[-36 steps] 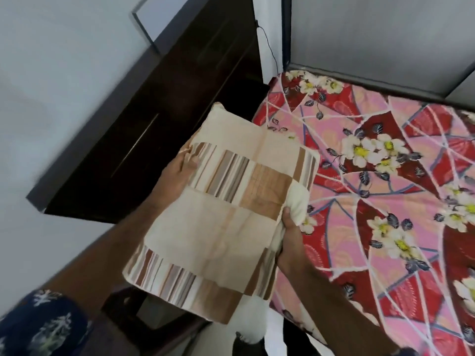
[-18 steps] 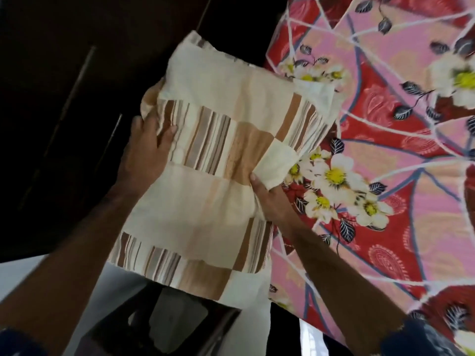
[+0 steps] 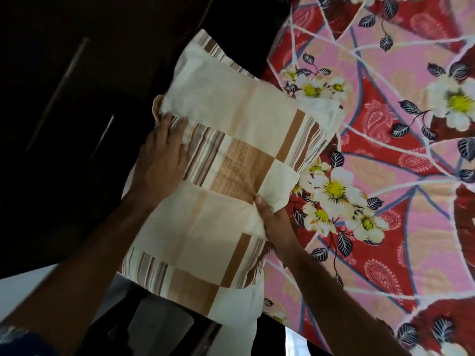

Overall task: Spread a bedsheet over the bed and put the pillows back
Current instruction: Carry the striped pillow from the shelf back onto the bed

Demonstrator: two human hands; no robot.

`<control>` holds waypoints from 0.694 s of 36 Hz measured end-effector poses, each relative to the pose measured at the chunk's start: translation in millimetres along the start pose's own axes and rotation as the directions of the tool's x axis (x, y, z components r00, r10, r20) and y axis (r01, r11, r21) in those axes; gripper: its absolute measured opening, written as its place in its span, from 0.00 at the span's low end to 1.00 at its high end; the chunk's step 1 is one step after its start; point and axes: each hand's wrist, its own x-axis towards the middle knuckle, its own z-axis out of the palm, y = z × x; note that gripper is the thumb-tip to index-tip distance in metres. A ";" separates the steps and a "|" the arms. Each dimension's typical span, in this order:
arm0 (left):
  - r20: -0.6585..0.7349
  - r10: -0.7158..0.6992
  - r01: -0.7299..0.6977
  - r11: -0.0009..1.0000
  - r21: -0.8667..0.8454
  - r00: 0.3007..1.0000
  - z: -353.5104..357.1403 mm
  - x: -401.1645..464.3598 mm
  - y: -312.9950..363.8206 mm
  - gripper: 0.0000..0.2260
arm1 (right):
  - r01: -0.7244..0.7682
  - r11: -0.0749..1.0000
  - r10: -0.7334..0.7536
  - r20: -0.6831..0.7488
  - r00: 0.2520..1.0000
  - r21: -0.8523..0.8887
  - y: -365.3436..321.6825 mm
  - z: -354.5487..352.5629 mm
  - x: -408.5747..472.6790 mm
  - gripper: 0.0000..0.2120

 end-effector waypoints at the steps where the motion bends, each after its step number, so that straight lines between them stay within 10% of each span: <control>1: 0.012 -0.001 0.001 1.000 -0.010 1.000 4.9 -0.1 -2.2 0.25 | -0.009 1.000 0.009 0.005 1.000 -0.004 -0.4 1.4 -1.2 0.12; 10: -0.045 0.172 -0.166 0.980 0.113 0.984 22.5 -25.0 33.3 0.32 | 0.184 0.914 -0.290 -0.265 0.919 -0.362 -37.1 -20.4 10.8 0.46; 15: 0.087 0.282 -0.291 0.948 0.130 0.956 70.5 -73.4 77.4 0.38 | 0.309 0.293 -0.790 -0.047 0.612 -0.905 -72.3 -26.7 25.6 0.37; 19: 0.041 0.274 -0.277 0.954 0.112 0.961 85.8 -79.6 81.9 0.41 | 0.340 -0.038 -0.645 0.283 0.709 -0.940 -93.5 -27.3 61.0 0.36; 25: 0.041 0.426 -0.428 0.894 0.130 0.904 95.8 -86.8 87.2 0.44 | 0.288 -0.136 -0.498 0.317 0.807 -0.948 -99.3 -40.7 78.3 0.37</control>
